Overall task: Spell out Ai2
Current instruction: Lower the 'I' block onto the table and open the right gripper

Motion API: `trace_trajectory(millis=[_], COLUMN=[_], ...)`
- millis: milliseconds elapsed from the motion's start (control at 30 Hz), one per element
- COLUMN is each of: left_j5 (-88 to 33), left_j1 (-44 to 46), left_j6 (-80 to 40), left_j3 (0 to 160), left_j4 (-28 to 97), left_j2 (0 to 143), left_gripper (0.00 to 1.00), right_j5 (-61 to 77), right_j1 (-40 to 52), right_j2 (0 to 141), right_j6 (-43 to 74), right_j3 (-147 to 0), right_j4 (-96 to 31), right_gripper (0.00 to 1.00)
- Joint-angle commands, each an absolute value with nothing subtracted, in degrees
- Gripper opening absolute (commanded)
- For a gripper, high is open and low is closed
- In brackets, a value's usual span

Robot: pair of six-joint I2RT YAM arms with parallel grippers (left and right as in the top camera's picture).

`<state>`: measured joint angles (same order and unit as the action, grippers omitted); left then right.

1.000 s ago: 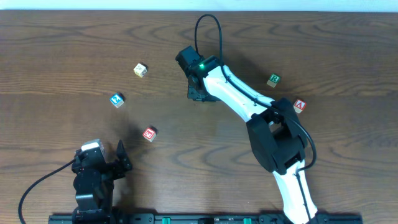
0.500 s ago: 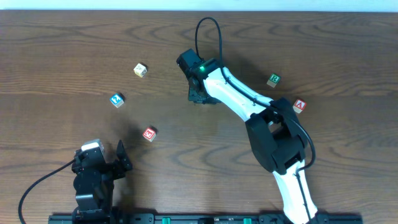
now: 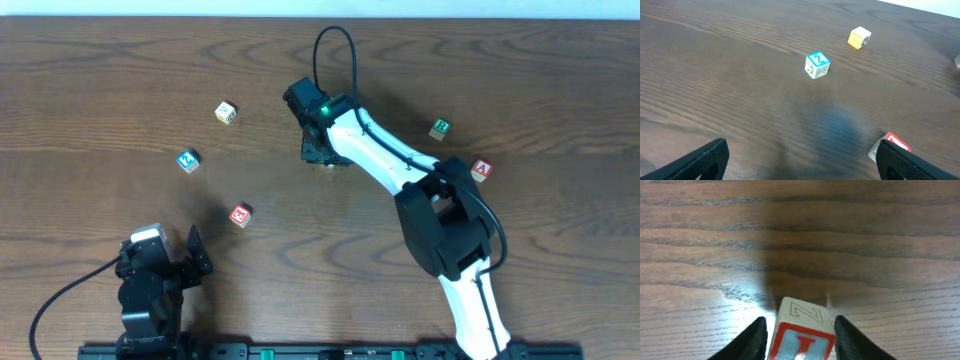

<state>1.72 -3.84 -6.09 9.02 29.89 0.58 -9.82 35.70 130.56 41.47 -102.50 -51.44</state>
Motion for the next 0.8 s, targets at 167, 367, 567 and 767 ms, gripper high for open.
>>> trace_trajectory(millis=[167, 367, 567, 767], left_j5=[1.9, 1.9, 1.9, 1.9], left_j1=[-3.6, -3.6, -3.6, -3.6], left_j6=[-5.5, -5.5, -5.5, -5.5], left_j3=[8.1, 8.1, 8.1, 8.1], left_j4=[29.8, 29.8, 29.8, 29.8], left_j2=[0.3, 0.3, 0.3, 0.3], left_gripper=[0.95, 0.95, 0.95, 0.95], right_j5=[-10.0, -9.6, -9.6, -9.6], right_j1=[36.1, 36.1, 36.1, 36.1], right_j2=[131.0, 131.0, 131.0, 131.0], right_j6=[41.7, 41.7, 41.4, 39.6], right_j3=[-102.0, -102.0, -102.0, -102.0], right_j4=[-51.6, -51.9, -52.1, -52.1], right_gripper=[0.49, 0.41, 0.34, 0.36])
